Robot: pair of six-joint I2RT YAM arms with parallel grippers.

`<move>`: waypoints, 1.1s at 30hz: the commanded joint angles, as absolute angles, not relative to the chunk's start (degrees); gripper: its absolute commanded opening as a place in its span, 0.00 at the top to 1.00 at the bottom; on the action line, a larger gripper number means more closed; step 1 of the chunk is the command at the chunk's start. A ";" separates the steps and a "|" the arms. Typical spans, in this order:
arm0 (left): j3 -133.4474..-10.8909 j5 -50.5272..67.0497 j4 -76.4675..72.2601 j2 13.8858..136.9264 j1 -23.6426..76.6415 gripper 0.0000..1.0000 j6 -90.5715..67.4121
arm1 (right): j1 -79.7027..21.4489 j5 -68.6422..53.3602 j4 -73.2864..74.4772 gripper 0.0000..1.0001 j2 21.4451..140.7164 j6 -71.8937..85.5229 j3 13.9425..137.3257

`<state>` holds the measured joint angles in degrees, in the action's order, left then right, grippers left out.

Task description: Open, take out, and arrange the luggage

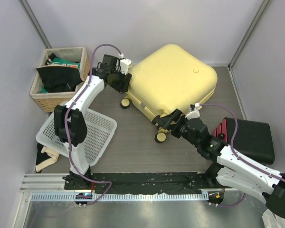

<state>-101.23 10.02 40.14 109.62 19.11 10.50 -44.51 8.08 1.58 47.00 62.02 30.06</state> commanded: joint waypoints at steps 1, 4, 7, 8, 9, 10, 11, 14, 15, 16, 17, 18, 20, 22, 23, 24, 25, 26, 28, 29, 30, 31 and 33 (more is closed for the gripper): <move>-101.17 15.90 41.22 109.78 19.16 0.53 7.48 | -45.17 12.57 -12.46 0.03 48.60 64.07 26.90; -98.18 16.52 40.52 108.12 19.16 0.84 5.19 | -45.17 11.43 -16.34 0.04 52.27 61.62 27.33; -92.83 16.09 39.30 105.05 19.25 1.00 3.26 | -45.18 10.38 -18.36 0.05 56.23 59.16 28.82; -91.33 15.74 39.11 104.16 19.25 1.00 2.64 | -45.18 9.76 -19.76 0.05 57.38 58.63 29.00; -88.19 15.65 38.85 103.02 19.16 1.00 2.11 | -45.18 9.41 -19.95 0.06 58.00 57.67 29.70; -86.68 15.47 38.15 101.88 19.16 1.00 0.89 | -45.18 9.14 -20.13 0.08 58.70 57.13 30.14; -84.75 15.29 37.80 99.34 19.25 1.00 0.36 | -45.18 8.88 -20.30 0.09 59.67 56.69 30.49; -77.63 14.50 36.74 93.37 19.25 1.00 -3.16 | -45.18 9.23 -19.87 0.26 60.03 53.89 31.20; -73.61 14.50 36.22 91.77 19.25 1.00 -3.95 | -45.18 9.92 -19.25 0.36 59.86 53.18 31.38; -71.82 14.41 35.43 89.76 19.25 1.00 -4.56 | -45.18 10.63 -18.55 0.39 59.51 51.69 31.55; -70.33 14.24 35.25 86.43 19.34 1.00 -5.35 | -45.18 11.16 -17.07 0.40 59.15 50.98 31.64; -68.57 14.15 35.24 84.48 19.25 1.00 -5.80 | -45.18 13.08 -15.83 0.41 58.02 49.93 31.99; -64.00 15.28 34.28 79.22 19.25 1.00 -7.37 | -45.18 15.63 -11.37 0.42 56.61 46.42 32.87; -59.44 18.09 31.39 76.48 19.34 1.00 -9.48 | -45.18 20.55 -8.45 0.42 54.33 42.39 33.31; -58.37 21.67 30.51 75.33 19.34 1.00 -11.75 | -45.18 22.65 -5.74 0.42 53.53 40.80 33.83; -57.75 23.01 29.19 74.02 19.51 1.00 -12.65 | -45.09 26.42 -4.32 0.42 51.87 39.30 34.19; -57.05 23.98 28.74 73.66 20.12 1.00 -13.44 | -45.09 28.54 -1.70 0.42 51.16 36.50 34.62; -57.13 25.21 28.39 73.48 20.47 1.00 -14.58 | -45.09 30.30 -0.63 0.43 50.37 34.91 35.32; -58.18 26.19 27.78 73.56 21.88 1.00 -15.38 | -45.09 36.08 2.35 0.43 48.78 31.92 35.94; -58.79 26.71 27.34 73.74 22.32 1.00 -15.64 | -45.00 37.78 2.89 0.43 48.43 29.38 36.38; -59.23 28.02 26.72 74.26 22.85 1.00 -16.60 | -44.83 39.36 3.25 0.43 48.17 27.70 36.65; -59.67 28.82 26.37 74.62 23.55 1.00 -17.05 | -44.82 41.55 3.51 0.42 47.99 26.55 36.74; -60.90 31.36 25.06 75.32 24.08 1.00 -18.53 | -44.39 43.76 3.52 0.42 48.25 22.43 37.35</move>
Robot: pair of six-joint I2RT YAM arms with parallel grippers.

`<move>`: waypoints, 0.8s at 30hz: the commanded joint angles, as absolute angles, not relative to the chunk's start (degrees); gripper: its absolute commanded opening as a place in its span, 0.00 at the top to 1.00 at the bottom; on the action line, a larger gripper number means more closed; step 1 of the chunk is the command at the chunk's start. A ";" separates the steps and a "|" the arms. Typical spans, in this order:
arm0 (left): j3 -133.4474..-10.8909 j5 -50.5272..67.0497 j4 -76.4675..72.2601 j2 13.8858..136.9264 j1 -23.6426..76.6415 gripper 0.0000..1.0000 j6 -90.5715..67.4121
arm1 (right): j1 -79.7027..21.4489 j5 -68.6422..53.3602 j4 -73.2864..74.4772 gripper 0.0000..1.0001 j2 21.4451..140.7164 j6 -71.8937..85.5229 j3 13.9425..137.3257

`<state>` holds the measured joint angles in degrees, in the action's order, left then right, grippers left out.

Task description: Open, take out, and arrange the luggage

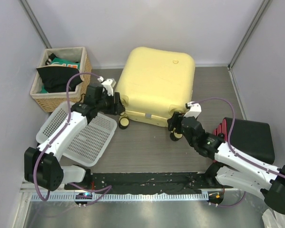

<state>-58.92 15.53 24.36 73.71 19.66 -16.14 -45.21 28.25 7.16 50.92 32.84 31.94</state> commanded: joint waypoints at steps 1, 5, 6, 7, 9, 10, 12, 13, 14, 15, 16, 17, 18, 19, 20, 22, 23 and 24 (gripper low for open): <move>-61.26 32.42 24.44 76.28 24.26 1.00 -19.07 | -44.12 44.64 3.25 0.42 49.30 21.11 37.70; -64.15 35.94 22.94 78.92 24.17 1.00 -20.04 | -41.93 47.47 5.53 0.39 51.94 14.69 41.99; -65.73 36.56 22.59 79.45 24.26 1.00 -20.13 | -41.66 47.20 6.41 0.37 52.12 13.02 43.14; -66.44 38.13 22.24 79.89 24.26 1.00 -20.82 | -41.57 47.11 9.20 0.35 52.12 12.49 44.46; -68.02 39.28 20.49 80.86 24.26 1.00 -21.79 | -41.57 45.80 13.34 0.24 51.51 12.22 49.46; -68.55 40.24 19.87 81.29 24.26 1.00 -22.58 | -41.57 45.09 17.19 0.21 50.98 12.39 51.05; -69.69 40.87 18.90 82.61 24.17 1.00 -22.33 | -41.57 41.86 19.07 0.11 48.88 11.78 53.78; -71.44 40.87 19.42 83.23 23.91 1.00 -21.98 | -41.57 40.18 20.46 0.09 48.17 11.34 54.31; -72.15 41.04 20.55 84.10 23.65 1.00 -21.36 | -41.57 38.77 21.35 0.09 47.47 11.25 55.62; -72.68 41.48 20.57 84.37 23.38 1.00 -21.71 | -41.57 34.84 22.14 0.10 46.16 11.42 56.42; -72.77 42.44 20.13 84.64 22.77 1.00 -22.41 | -41.57 32.11 23.11 0.10 45.71 11.60 57.12; -72.69 44.19 18.47 84.64 22.59 1.00 -24.15 | -41.57 29.56 23.29 0.11 45.44 11.69 58.61; -72.51 45.08 17.67 84.64 22.50 1.00 -25.30 | -41.57 26.31 23.38 0.12 45.70 12.12 59.23; -72.25 45.87 16.62 84.55 22.50 1.00 -26.27 | -41.57 21.41 22.77 0.18 46.66 12.56 59.67; -71.99 46.66 13.91 84.64 22.50 1.00 -29.15 | -41.57 18.49 22.15 0.22 47.63 13.96 60.03; -71.63 49.91 11.09 84.81 22.41 1.00 -31.63 | -41.75 10.60 18.05 0.30 53.13 15.55 58.63; -71.63 50.79 9.51 84.90 22.41 1.00 -32.68 | -42.01 8.20 16.02 0.34 55.17 18.69 57.93; -71.63 51.32 8.97 84.90 22.33 1.00 -33.57 | -44.01 6.09 13.56 0.36 57.54 20.20 57.14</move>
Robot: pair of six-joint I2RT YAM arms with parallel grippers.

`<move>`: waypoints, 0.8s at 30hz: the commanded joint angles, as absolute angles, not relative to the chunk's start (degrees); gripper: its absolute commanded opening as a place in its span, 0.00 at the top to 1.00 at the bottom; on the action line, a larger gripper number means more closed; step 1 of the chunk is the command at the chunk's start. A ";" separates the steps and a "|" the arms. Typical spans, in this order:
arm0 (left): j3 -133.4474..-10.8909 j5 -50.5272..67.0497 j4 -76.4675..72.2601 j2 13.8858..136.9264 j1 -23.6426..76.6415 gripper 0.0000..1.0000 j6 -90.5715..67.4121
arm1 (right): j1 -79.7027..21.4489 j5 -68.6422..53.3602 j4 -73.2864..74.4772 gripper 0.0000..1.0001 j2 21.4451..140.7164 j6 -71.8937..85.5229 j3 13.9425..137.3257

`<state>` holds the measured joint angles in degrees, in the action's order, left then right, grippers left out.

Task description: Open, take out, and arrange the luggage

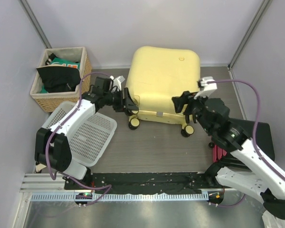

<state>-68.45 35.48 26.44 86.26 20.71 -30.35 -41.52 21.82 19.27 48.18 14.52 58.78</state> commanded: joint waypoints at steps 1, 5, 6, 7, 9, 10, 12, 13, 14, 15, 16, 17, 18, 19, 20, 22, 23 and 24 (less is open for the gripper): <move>-71.46 51.33 8.88 84.73 22.15 1.00 -33.75 | -45.69 4.76 7.62 0.36 60.79 21.87 54.87; -69.01 51.50 5.39 83.24 20.92 1.00 -35.59 | -56.23 11.74 -6.22 0.36 66.25 24.26 49.32; -68.12 52.20 3.53 82.97 20.22 1.00 -38.12 | -58.43 12.82 -9.72 0.37 66.97 24.61 48.44; -66.46 52.47 0.30 82.53 19.95 1.00 -39.36 | -59.49 15.96 -11.32 0.37 68.28 24.87 46.43; -65.31 53.00 -2.98 82.53 19.34 1.00 -41.74 | -60.20 18.53 -15.53 0.37 69.08 26.36 43.87; -64.52 53.52 -3.77 82.88 19.34 1.00 -42.18 | -60.21 19.76 -16.95 0.37 69.26 26.98 40.99; -63.73 54.05 -5.00 83.23 19.25 1.00 -42.71 | -60.21 23.10 -23.25 0.38 70.40 28.29 37.81; -62.33 55.27 -8.58 83.41 19.25 1.00 -45.33 | -60.12 23.81 -25.73 0.38 71.01 28.47 35.18; -61.44 56.07 -11.48 83.58 19.16 1.00 -47.18 | -60.20 24.43 -28.45 0.39 73.10 28.82 34.20; -60.39 57.38 -15.17 83.76 19.16 1.00 -49.72 | -60.12 24.69 -33.70 0.42 74.52 28.74 33.41; -58.55 58.61 -21.99 83.76 19.16 1.00 -53.92 | -60.12 24.78 -36.27 0.43 76.45 27.96 32.70; -58.10 58.80 -23.97 83.85 19.16 1.00 -55.10 | -59.42 24.35 -38.30 0.44 78.29 27.78 32.78; -57.83 58.80 -24.34 83.93 19.16 1.00 -55.19 | -58.89 21.91 -41.45 0.45 81.88 27.77 33.31; -57.92 58.80 -22.69 83.85 19.25 1.00 -54.59 | -58.45 20.49 -43.05 0.45 83.39 27.51 34.35; -58.01 58.45 -21.72 83.85 19.25 1.00 -53.27 | -58.01 19.61 -44.63 0.45 84.71 27.16 34.89; -57.57 58.19 -20.57 83.67 19.25 1.00 -52.74 | -57.92 19.60 -48.50 0.45 87.88 26.29 35.94; -57.48 58.01 -20.39 83.67 19.25 1.00 -52.39 | -57.75 20.12 -49.30 0.45 88.59 26.28 36.21; -57.31 57.83 -20.04 83.58 19.16 1.00 -52.03 | -57.31 21.26 -49.48 0.46 89.29 26.37 36.73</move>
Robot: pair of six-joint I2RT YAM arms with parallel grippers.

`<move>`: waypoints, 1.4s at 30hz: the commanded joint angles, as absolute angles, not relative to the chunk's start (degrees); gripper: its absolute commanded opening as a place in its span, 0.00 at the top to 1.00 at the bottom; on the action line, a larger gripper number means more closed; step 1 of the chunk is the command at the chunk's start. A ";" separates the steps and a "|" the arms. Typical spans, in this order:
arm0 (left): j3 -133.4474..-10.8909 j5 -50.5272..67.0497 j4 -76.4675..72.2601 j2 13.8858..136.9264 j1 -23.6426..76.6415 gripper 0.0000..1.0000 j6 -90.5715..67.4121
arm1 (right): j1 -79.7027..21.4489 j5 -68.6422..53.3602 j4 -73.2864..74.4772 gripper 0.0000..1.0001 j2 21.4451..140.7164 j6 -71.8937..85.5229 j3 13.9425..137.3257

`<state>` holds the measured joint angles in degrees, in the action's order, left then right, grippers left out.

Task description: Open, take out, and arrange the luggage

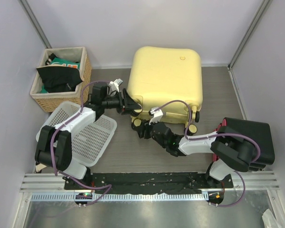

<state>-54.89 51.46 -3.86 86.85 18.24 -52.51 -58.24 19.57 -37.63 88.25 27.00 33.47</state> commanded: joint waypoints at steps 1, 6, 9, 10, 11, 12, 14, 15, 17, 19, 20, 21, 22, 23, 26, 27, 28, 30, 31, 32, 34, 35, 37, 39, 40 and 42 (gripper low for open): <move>-57.48 57.75 -18.99 83.58 19.16 1.00 -51.77 | -56.96 23.44 -48.87 0.47 89.47 26.72 37.00; -57.57 57.57 -17.93 83.76 19.07 1.00 -51.15 | -53.45 23.56 -53.34 0.47 89.30 28.48 33.94; -57.30 57.74 -17.76 83.93 19.07 1.00 -51.15 | -51.77 20.84 -54.58 0.44 90.44 28.04 34.45; -57.22 57.74 -17.67 84.02 19.07 1.00 -51.07 | -50.98 20.05 -54.84 0.44 90.79 27.78 34.71; -57.13 57.74 -17.67 84.02 19.07 1.00 -51.06 | -50.98 19.26 -55.89 0.43 91.66 27.51 34.89; -57.13 57.83 -17.67 84.02 19.16 1.00 -51.15 | -50.98 18.90 -56.59 0.43 92.10 26.81 35.33; -57.13 57.83 -17.67 84.02 19.07 1.00 -51.07 | -50.98 17.41 -57.56 0.43 93.42 26.19 35.94; -57.13 57.83 -17.58 84.02 19.07 1.00 -51.06 | -50.98 17.05 -57.48 0.43 94.04 25.93 36.82; -57.13 57.83 -17.58 84.20 19.07 1.00 -50.98 | -50.98 16.79 -57.31 0.43 95.26 26.01 37.61; -57.04 57.92 -17.49 84.29 19.07 1.00 -50.89 | -50.98 17.84 -57.57 0.43 95.89 26.19 37.88; -57.04 57.92 -17.49 84.29 19.07 1.00 -50.98 | -50.98 18.10 -58.35 0.43 96.32 26.19 37.88; -57.04 58.01 -17.49 84.29 19.07 1.00 -50.98 | -50.98 18.71 -58.71 0.43 96.85 26.02 37.88; -57.04 58.01 -17.49 84.29 19.07 1.00 -50.98 | -50.98 18.89 -59.15 0.43 97.20 25.06 37.97; -57.04 58.09 -17.49 84.29 19.07 1.00 -50.80 | -50.98 19.16 -59.06 0.43 97.29 24.18 38.14; -57.13 58.18 -17.40 84.46 18.99 1.00 -50.71 | -50.89 21.61 -57.49 0.44 97.29 22.42 38.76; -57.13 58.27 -17.32 84.55 19.07 1.00 -50.71 | -50.63 22.06 -57.31 0.44 97.47 22.33 39.02; -57.04 58.27 -17.31 84.55 19.07 1.00 -50.71 | -50.54 22.15 -57.13 0.44 97.91 22.24 39.20; -57.04 58.45 -17.40 84.55 19.07 1.00 -50.71 | -50.45 22.24 -57.21 0.44 98.52 22.24 39.64; -57.04 58.36 -17.32 84.55 19.07 1.00 -50.71 | -50.45 22.15 -57.48 0.44 99.31 22.24 39.73; -57.04 58.36 -17.40 84.55 19.07 1.00 -50.71 | -50.45 21.97 -58.61 0.45 99.75 22.50 39.90; -57.13 58.45 -17.31 84.64 19.07 1.00 -50.71 | -50.54 21.36 -59.76 0.46 101.07 22.76 40.43; -57.04 58.45 -17.31 84.64 19.07 1.00 -50.71 | -50.45 21.36 -61.07 0.47 101.42 22.85 40.52; -57.04 58.54 -17.40 84.81 19.07 1.00 -50.71 | -50.45 21.53 -63.36 0.49 102.04 23.29 40.08; -56.95 58.45 -17.40 84.81 19.07 1.00 -50.63 | -50.45 22.32 -67.66 0.51 102.57 23.20 39.21; -56.95 58.62 -17.40 84.73 19.07 1.00 -50.71 | -50.45 22.76 -68.89 0.53 102.66 23.03 38.94; -56.95 58.62 -17.40 84.73 19.07 1.00 -50.63 | -50.45 23.82 -71.54 0.54 102.92 22.68 38.67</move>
<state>-54.74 51.09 -4.91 87.15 17.98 -52.34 -51.70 17.28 -57.95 103.09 24.56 37.65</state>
